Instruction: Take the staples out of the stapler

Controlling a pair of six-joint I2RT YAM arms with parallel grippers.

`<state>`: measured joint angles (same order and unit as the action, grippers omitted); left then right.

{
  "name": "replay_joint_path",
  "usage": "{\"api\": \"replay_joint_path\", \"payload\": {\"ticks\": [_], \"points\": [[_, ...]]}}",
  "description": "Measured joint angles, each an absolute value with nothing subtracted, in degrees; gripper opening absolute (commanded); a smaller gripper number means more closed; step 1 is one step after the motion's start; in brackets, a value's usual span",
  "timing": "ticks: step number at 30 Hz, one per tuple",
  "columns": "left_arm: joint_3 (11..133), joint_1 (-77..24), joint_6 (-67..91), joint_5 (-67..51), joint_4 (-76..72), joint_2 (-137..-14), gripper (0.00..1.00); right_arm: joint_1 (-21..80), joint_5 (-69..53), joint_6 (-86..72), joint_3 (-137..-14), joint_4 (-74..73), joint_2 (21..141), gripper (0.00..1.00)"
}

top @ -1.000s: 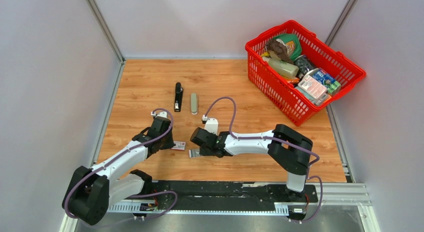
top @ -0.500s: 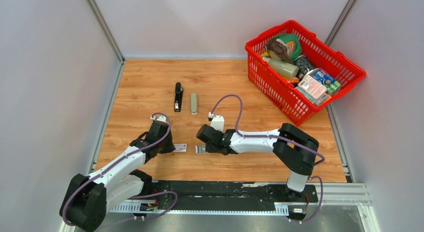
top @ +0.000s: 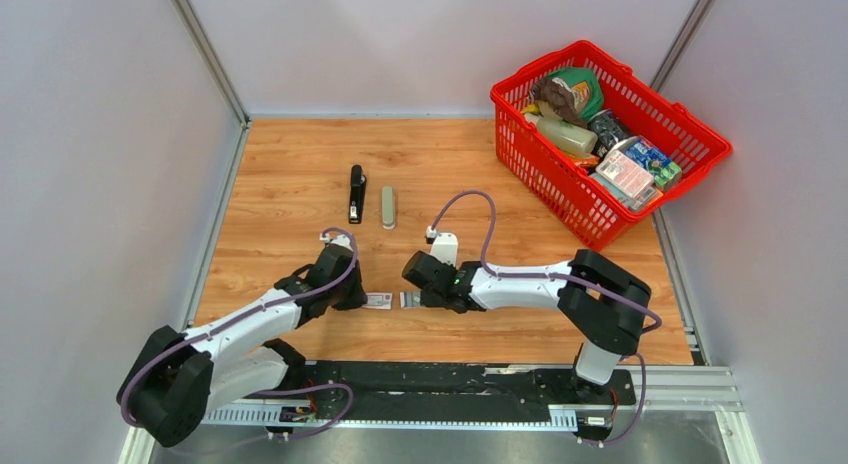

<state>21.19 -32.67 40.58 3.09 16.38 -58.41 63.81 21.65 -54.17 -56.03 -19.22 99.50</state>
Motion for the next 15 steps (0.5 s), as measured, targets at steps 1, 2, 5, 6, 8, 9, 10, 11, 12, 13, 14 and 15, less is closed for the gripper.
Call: {"api": "replay_joint_path", "payload": {"ticks": [1,2,5,6,8,9,10,11,12,13,14,15], "points": [[21.56,-33.63,41.04,3.09,16.01,-59.29,0.01,63.7,21.69,-54.17,-55.53,-19.29,99.07,0.0],[21.91,-34.28,41.36,3.16,15.81,-59.9,0.02,63.59,21.76,-54.17,-54.92,-19.29,98.48,0.0],[22.74,-35.94,42.37,3.38,15.38,-61.21,0.03,63.2,22.06,-54.19,-52.88,-19.57,96.64,0.0],[22.96,-36.21,42.57,3.49,15.49,-61.23,0.05,63.16,22.09,-54.19,-52.29,-19.59,96.09,0.0],[23.66,-36.4,42.61,3.7,16.12,-61.1,0.11,63.02,22.22,-54.22,-51.42,-19.66,95.35,0.0],[24.03,-36.4,42.57,3.9,16.69,-60.86,0.14,62.94,22.28,-54.19,-51.09,-19.7,95.0,0.0],[24.56,-36.4,42.52,4.27,17.52,-60.36,0.17,62.92,22.31,-54.22,-50.87,-19.68,94.8,0.0],[25.12,-36.4,42.37,4.69,18.59,-59.57,0.18,62.92,22.37,-54.22,-50.61,-19.66,94.61,0.0],[25.69,-36.4,42.19,5.19,19.57,-58.59,0.2,62.92,22.44,-54.22,-50.46,-19.7,94.41,0.0],[26.24,-36.4,42.06,5.76,20.49,-57.49,0.2,62.92,22.46,-54.22,-50.37,-19.73,94.3,0.0],[26.76,-36.4,42.02,6.52,21.43,-56.27,0.21,62.92,22.46,-54.22,-50.22,-19.68,94.17,0.0],[27.11,-36.4,41.87,7.22,22.15,-55.05,0.21,62.92,22.44,-54.22,-50.11,-19.68,94.06,0.0]]}}
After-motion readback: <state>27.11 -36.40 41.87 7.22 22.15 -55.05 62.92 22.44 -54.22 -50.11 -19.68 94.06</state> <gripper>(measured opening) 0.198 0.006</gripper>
